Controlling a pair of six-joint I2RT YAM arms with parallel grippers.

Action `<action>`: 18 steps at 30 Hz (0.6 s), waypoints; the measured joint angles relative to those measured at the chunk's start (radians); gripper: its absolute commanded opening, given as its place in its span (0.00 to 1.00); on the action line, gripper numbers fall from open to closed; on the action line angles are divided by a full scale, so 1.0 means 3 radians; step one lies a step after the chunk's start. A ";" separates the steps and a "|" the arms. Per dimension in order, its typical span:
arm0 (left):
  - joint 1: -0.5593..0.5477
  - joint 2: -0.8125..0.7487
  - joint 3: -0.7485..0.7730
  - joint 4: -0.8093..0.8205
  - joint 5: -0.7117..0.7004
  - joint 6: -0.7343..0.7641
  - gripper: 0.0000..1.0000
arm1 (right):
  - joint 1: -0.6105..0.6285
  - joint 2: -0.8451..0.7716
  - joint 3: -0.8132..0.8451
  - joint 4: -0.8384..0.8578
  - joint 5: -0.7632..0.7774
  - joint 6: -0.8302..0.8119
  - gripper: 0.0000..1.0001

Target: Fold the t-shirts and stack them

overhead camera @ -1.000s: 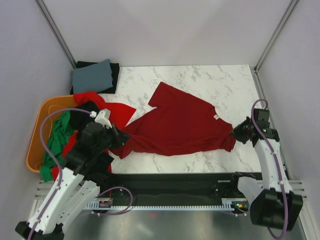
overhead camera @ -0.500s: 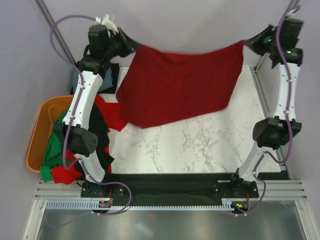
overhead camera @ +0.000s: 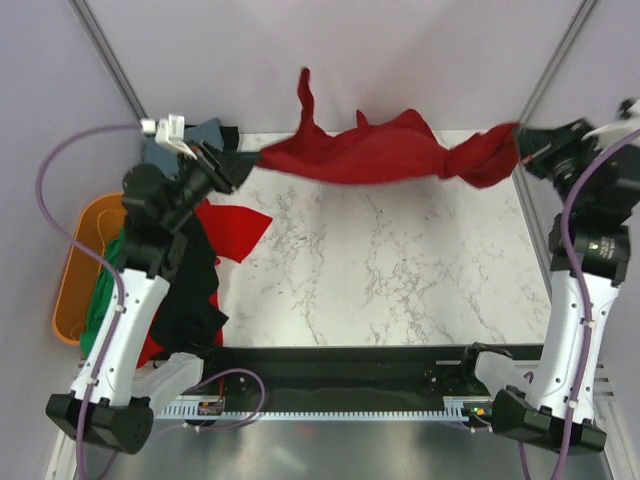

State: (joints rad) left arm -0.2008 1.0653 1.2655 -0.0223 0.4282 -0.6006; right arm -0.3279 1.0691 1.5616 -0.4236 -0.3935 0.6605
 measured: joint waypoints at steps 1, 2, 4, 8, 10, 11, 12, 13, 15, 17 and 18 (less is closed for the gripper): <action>0.0015 -0.0175 -0.0341 0.0029 -0.0051 -0.0010 0.54 | 0.0064 -0.0170 -0.0336 0.0062 0.0048 -0.0011 0.05; 0.0024 -0.0331 -0.0693 0.0043 -0.0120 -0.0048 0.78 | 0.0140 -0.0310 -0.0689 0.0000 0.0131 -0.0014 0.12; 0.0057 -0.0619 -0.1367 -0.0023 -0.0315 -0.0189 0.94 | 0.0304 -0.0546 -0.1300 -0.0140 0.0384 0.0011 0.66; 0.0189 -0.1188 -0.2537 -0.0565 -0.0776 -0.0678 1.00 | 0.0567 -0.1003 -0.2049 -0.0881 0.0987 0.0055 0.95; 0.0228 -0.1508 -0.2817 -0.0778 -0.0898 -0.0816 1.00 | 0.0572 -0.1082 -0.2049 -0.1035 0.1204 0.0051 0.96; 0.0212 -0.1598 -0.2820 -0.0824 -0.0928 -0.0857 1.00 | 0.0572 -0.1094 -0.2012 -0.1062 0.1297 0.0051 0.96; 0.0214 -0.1639 -0.2800 -0.0816 -0.0975 -0.0870 1.00 | 0.0572 -0.1092 -0.1949 -0.1074 0.1378 0.0051 0.96; 0.0221 -0.1643 -0.2748 -0.0821 -0.0996 -0.0872 0.99 | 0.0572 -0.1061 -0.1877 -0.1077 0.1403 0.0047 0.96; 0.0233 -0.1503 -0.2570 -0.0799 -0.0988 -0.0858 0.96 | 0.0572 -0.0985 -0.1776 -0.0988 0.1376 0.0025 0.96; 0.0230 -0.1247 -0.2383 -0.0754 -0.0944 -0.0814 0.88 | 0.0572 -0.0890 -0.1750 -0.0872 0.1237 0.0003 0.95; 0.0225 -0.1132 -0.2322 -0.0729 -0.0907 -0.0793 0.86 | 0.0573 -0.0805 -0.1759 -0.0824 0.1133 -0.0013 0.94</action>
State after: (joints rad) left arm -0.1333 0.7258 0.5690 -0.2409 0.1562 -0.8387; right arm -0.1558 0.8276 1.0340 -0.6708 -0.0536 0.6567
